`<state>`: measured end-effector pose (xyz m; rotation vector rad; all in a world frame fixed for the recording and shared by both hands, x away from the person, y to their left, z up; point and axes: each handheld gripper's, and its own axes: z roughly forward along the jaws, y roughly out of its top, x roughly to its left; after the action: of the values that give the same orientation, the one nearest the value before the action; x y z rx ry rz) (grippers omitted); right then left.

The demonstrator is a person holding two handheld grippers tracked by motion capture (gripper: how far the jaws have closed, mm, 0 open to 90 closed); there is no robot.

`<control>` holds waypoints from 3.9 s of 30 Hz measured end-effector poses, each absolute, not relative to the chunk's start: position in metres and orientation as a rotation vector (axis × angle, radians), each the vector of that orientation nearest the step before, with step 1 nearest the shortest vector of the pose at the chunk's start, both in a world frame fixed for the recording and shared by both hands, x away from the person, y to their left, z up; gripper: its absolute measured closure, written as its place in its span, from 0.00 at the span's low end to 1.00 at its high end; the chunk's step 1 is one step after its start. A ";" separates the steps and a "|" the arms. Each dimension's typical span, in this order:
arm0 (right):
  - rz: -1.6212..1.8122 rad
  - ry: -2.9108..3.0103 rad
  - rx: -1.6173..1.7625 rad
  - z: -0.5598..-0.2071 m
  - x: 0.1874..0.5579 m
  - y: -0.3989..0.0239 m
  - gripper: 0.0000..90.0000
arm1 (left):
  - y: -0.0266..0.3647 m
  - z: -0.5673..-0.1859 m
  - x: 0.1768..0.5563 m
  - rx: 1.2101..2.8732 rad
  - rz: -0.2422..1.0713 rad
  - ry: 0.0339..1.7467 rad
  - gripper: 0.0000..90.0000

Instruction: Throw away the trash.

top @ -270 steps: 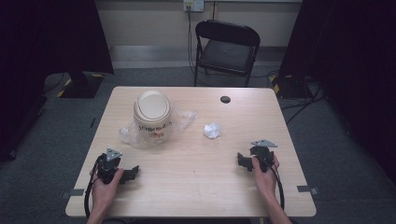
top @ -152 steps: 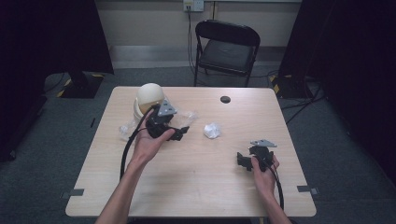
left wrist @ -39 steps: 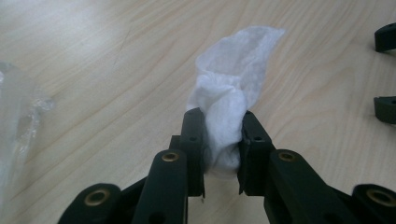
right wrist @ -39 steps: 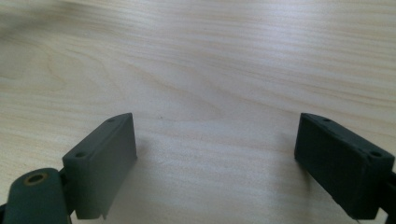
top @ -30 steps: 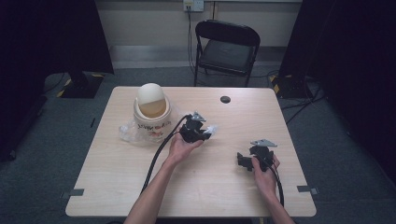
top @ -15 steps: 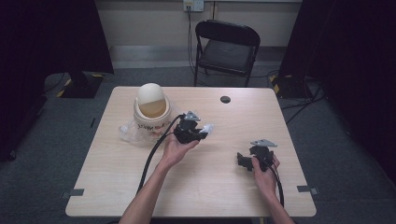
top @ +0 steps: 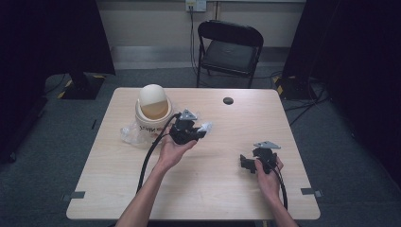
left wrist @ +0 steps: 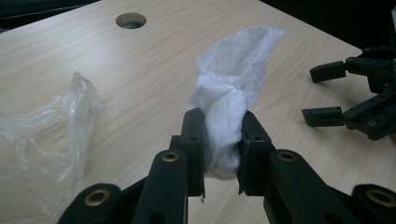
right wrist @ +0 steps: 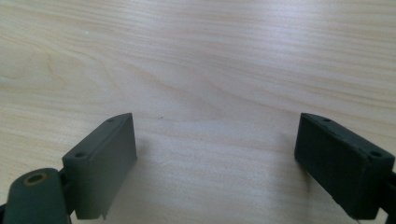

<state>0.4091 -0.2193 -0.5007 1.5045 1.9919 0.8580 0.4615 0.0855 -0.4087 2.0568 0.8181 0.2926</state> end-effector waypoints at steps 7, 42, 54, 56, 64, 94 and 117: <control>0.858 1.992 1.504 -0.501 0.409 -0.219 0.13 | 0.093 -0.399 0.454 2.058 0.317 0.809 0.85; 0.858 1.992 1.505 -0.501 0.409 -0.219 0.13 | 0.204 -0.344 0.461 1.931 0.458 1.008 0.85; 0.859 1.992 1.505 -0.501 0.409 -0.219 0.13 | 0.212 -0.346 0.469 1.962 0.479 1.087 0.84; 0.859 1.992 1.505 -0.501 0.409 -0.219 0.13 | 0.210 -0.347 0.470 1.966 0.480 1.097 0.84; 0.859 1.992 1.505 -0.501 0.409 -0.219 0.13 | 0.207 -0.350 0.474 1.976 0.479 1.110 0.84; 0.859 1.992 1.505 -0.501 0.409 -0.219 0.13 | 0.202 -0.356 0.483 2.018 0.500 1.174 0.84; 0.859 1.992 1.505 -0.501 0.409 -0.219 0.13 | 0.199 -0.361 0.488 2.048 0.506 1.208 0.84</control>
<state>0.4091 -0.2193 -0.5007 1.5047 1.9923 0.8591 0.4882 0.1994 -0.3606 2.0480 1.2076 0.5057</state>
